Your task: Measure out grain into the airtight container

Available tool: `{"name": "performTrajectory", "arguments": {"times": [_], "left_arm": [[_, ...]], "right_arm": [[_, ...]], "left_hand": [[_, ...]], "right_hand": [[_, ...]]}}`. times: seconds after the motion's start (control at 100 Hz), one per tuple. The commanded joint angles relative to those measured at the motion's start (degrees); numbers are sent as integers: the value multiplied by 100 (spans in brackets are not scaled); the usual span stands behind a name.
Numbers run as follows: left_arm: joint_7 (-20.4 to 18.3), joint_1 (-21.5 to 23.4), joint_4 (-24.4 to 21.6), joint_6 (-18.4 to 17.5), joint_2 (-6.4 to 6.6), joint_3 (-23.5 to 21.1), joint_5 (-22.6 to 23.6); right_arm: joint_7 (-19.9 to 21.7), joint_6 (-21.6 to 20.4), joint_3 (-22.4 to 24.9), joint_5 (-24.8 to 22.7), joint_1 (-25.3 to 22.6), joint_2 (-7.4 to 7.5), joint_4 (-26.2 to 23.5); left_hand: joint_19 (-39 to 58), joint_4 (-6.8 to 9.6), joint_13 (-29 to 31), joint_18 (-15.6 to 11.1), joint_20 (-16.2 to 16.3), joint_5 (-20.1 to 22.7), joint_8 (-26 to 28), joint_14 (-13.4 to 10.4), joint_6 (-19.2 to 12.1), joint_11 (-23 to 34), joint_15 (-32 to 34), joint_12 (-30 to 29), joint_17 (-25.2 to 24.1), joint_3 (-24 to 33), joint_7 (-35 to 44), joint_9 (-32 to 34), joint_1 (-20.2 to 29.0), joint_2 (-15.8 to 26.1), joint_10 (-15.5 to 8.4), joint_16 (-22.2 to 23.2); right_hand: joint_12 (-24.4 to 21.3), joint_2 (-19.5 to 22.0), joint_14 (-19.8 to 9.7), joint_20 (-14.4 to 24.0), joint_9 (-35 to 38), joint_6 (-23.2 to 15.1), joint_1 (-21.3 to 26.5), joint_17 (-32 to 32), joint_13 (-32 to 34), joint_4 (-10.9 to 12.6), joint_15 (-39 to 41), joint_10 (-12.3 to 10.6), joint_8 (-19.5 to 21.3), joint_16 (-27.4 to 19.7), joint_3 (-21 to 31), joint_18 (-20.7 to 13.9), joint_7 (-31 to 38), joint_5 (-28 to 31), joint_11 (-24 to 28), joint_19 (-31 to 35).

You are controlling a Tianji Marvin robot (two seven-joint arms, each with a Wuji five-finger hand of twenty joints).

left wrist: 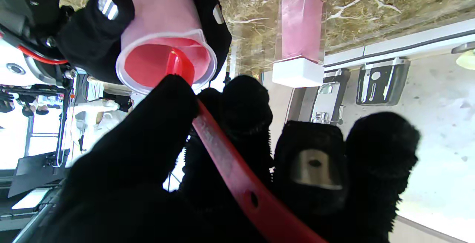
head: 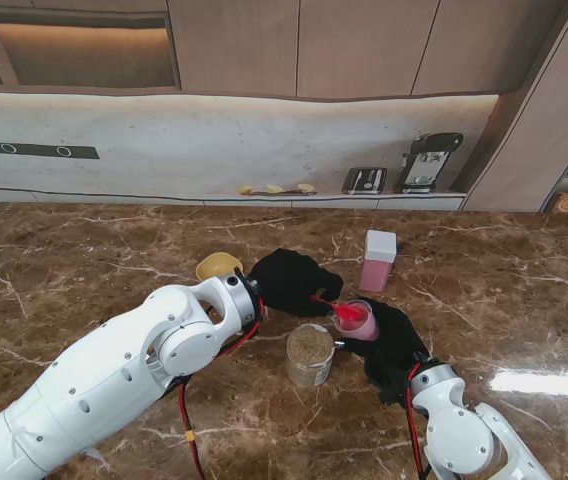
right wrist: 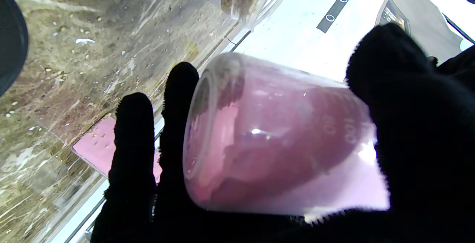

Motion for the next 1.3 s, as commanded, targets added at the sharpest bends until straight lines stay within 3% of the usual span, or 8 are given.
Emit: {"name": "performTrajectory", "arguments": {"times": [0.0, 0.21, 0.45, 0.58, 0.87, 0.99, 1.29], "left_arm": [[25, 46, 46, 73, -21, -8, -177], [-56, 132, 24, 302, -42, -77, -442], [-175, 385, -102, 768, -109, -341, -1172], [-543, 578, -439, 1161, -41, -613, -1320], [-2040, 700, -1122, 2113, 279, -891, -1195], [-2425, 660, -1199, 2399, 363, -859, -1041], [-2406, 388, -962, 2739, 350, -387, -804]], "right_arm": [[80, 23, 4, 28, -39, -9, 32], [85, 16, 3, 33, -42, -8, 36], [48, 25, 36, 30, -68, -16, 29], [34, 39, 74, 26, -85, -20, 27], [30, 31, 78, 47, -73, -23, 41], [36, 15, 86, 48, -70, -22, 46], [38, 17, 84, 57, -69, -23, 47]], "left_hand": [[436, -22, 179, 65, 41, -3, 140, -94, -922, 173, 500, 79, 102, 582, 323, 301, 93, 119, -120, 36], [439, -28, 179, 52, 49, -11, 134, -118, -921, 170, 498, 81, 102, 571, 320, 298, 87, 145, -139, 36], [448, -19, 179, 96, 55, 10, 121, -79, -844, 170, 506, 81, 115, 583, 323, 322, 139, 119, -74, 40], [469, -11, 180, 139, 56, 28, 93, -71, -764, 163, 517, 75, 140, 558, 314, 336, 182, 130, -32, 42], [525, 26, 180, 120, 14, 61, 35, -134, -659, 112, 539, 40, 193, 461, 289, 388, 239, 141, -48, 30], [547, 52, 180, 98, -17, 96, -14, -141, -557, 98, 527, 27, 184, 477, 272, 420, 256, 107, -22, 18], [608, 51, 185, 23, -159, 156, -104, -186, -505, 71, 524, -10, 264, 666, 292, 497, 156, 0, -34, -23]], "right_hand": [[1, 879, -252, -27, 225, -700, 751, -20, 82, -231, 108, -329, -11, -52, 1023, -56, 594, 509, 190, -38], [0, 869, -257, -25, 228, -698, 749, -18, 80, -231, 106, -324, -9, -53, 1028, -56, 599, 517, 190, -37], [-1, 862, -258, -26, 224, -704, 742, -19, 84, -232, 107, -334, -9, -53, 1034, -52, 596, 509, 188, -39], [-1, 865, -253, -26, 223, -699, 737, -20, 77, -233, 105, -331, -10, -53, 1034, -59, 596, 511, 189, -40], [-3, 855, -256, -25, 223, -710, 733, -21, 79, -235, 106, -327, -10, -53, 1040, -54, 596, 513, 188, -39], [-3, 847, -257, -27, 226, -710, 729, -21, 81, -235, 104, -327, -10, -54, 1046, -56, 597, 515, 190, -42], [-7, 849, -251, -26, 222, -707, 721, -22, 77, -238, 103, -323, -8, -53, 1048, -52, 596, 514, 185, -42]]}}
